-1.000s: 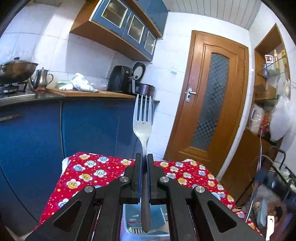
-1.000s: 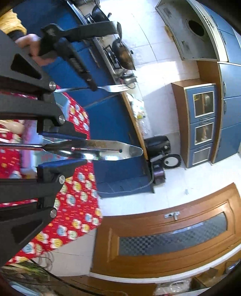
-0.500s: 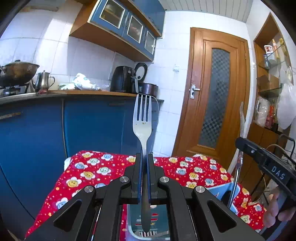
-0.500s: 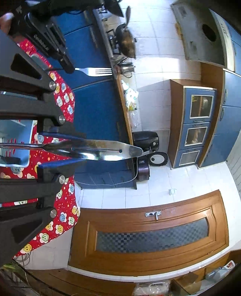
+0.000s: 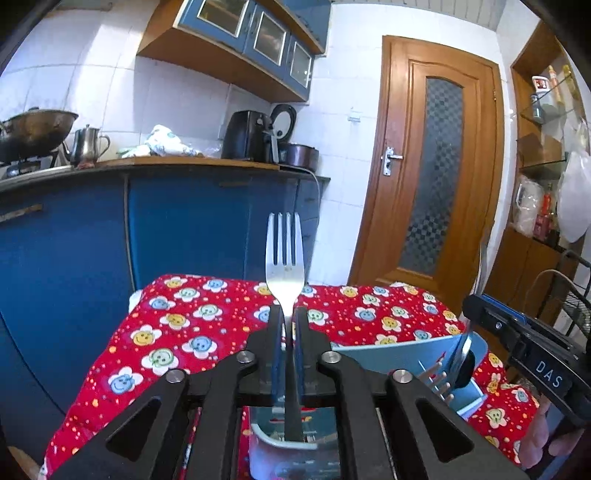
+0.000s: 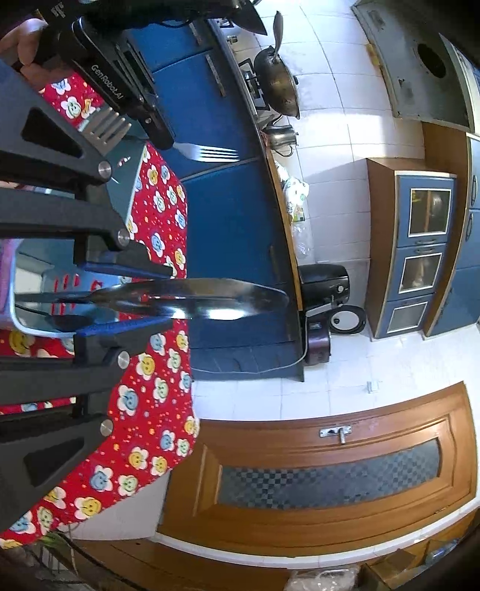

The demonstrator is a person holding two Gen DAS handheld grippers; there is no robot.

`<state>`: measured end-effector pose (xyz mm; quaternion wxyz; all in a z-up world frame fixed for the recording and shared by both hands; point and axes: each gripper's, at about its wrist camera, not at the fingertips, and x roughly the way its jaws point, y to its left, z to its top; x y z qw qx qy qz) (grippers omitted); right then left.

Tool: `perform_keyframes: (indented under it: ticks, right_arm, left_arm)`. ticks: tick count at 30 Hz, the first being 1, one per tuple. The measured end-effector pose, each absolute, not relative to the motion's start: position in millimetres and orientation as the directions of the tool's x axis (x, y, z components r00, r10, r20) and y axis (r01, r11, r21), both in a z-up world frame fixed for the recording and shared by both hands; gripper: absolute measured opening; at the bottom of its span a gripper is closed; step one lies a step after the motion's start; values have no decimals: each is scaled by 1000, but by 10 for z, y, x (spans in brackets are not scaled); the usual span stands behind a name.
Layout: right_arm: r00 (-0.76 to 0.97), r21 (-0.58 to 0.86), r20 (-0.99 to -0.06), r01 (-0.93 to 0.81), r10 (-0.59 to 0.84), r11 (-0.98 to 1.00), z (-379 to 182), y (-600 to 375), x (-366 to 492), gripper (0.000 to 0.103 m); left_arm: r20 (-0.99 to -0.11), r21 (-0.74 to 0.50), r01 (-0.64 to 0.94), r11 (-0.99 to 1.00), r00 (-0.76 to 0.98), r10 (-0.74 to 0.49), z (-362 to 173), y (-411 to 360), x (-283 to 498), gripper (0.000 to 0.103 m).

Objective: Organize utensils
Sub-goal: 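Lower the fork into the blue caddy and open the left tool while the right tool drops the spatula in, then move the left tool back down to a silver fork on the cloth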

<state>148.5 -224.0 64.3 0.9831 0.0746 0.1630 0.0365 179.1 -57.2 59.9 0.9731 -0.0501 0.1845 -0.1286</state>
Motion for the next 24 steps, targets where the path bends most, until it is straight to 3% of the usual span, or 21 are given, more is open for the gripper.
perform_keyframes:
  ticks: [1, 3, 24]
  right_arm:
    - [944, 170, -312, -51, 103, 984, 649, -2245, 1468, 39]
    - [946, 191, -303, -60, 117, 980, 676, -2267, 1429, 43]
    - [950, 235, -276, -80, 146, 969, 941, -2228, 729, 47]
  left_arm:
    - [-353, -150, 228, 962, 897, -267, 600, -565, 1784, 19]
    - [-360, -156, 223, 962, 894, -266, 602, -551, 1766, 26]
    - [-402, -169, 235, 957, 870, -284, 825, -308, 1215, 27]
